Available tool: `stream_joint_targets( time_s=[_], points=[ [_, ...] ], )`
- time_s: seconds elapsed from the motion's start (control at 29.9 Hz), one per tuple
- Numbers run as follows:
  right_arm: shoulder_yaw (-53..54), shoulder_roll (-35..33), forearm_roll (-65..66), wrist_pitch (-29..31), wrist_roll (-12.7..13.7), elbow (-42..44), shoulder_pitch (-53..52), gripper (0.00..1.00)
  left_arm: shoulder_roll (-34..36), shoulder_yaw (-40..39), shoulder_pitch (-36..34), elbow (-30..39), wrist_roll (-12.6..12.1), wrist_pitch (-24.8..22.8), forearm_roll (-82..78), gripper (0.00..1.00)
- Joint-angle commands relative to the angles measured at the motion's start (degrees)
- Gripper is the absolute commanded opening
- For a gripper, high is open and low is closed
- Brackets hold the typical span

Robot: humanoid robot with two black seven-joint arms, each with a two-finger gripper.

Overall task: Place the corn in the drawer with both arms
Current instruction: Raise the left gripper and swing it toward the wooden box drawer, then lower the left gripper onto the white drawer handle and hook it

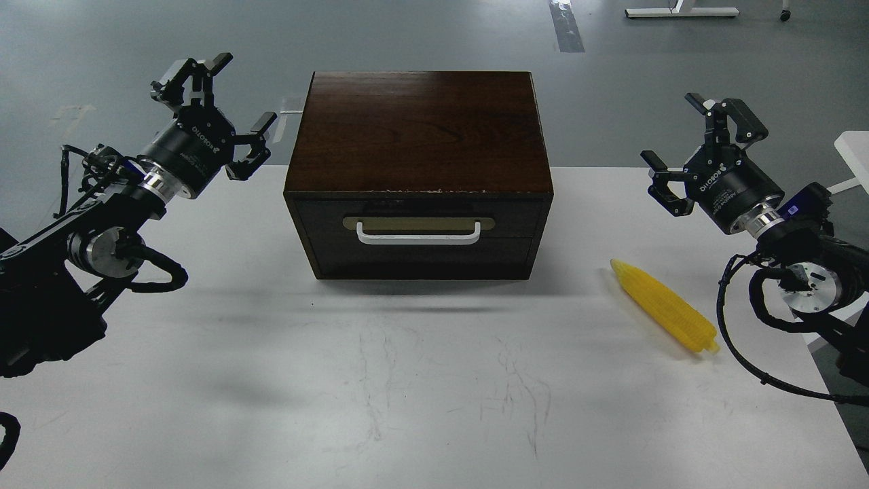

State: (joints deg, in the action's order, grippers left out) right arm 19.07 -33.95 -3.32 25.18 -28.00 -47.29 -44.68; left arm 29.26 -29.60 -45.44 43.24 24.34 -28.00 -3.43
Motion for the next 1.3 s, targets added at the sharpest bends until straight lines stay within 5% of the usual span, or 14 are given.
stream_joint_targets(
  time_s=[0.0, 0.5, 0.77, 1.04, 1.27],
  points=[
    [0.01, 0.37, -0.02, -0.04, 0.00, 0.26, 0.12, 1.00, 0.28, -0.02, 0.00, 0.00, 0.00, 0.00, 0.00, 0.98],
    [0.18, -0.06, -0.02, 0.04, 0.00, 0.26, 0.29, 1.00, 2.12, 0.15, -1.14, 0.00, 0.44, 0.00, -0.35, 0.98],
    [0.36, -0.42, -0.02, 0.40, 0.00, 0.26, 0.29, 1.00, 8.36, 0.24, -10.01, 2.02, 0.53, 0.00, -7.28, 0.98],
    [0.71, 0.29, 0.06, 0.31, 0.00, 0.35, 0.38, 1.00, 13.02, 0.24, -22.65, 22.64, 1.66, 0.00, -41.41, 0.98],
    [0.71, 0.29, 0.15, 0.22, 0.00, 0.35, 0.30, 1.00, 4.35, 1.99, -31.80, 30.33, 3.66, 0.00, -71.93, 0.98]
  ],
)
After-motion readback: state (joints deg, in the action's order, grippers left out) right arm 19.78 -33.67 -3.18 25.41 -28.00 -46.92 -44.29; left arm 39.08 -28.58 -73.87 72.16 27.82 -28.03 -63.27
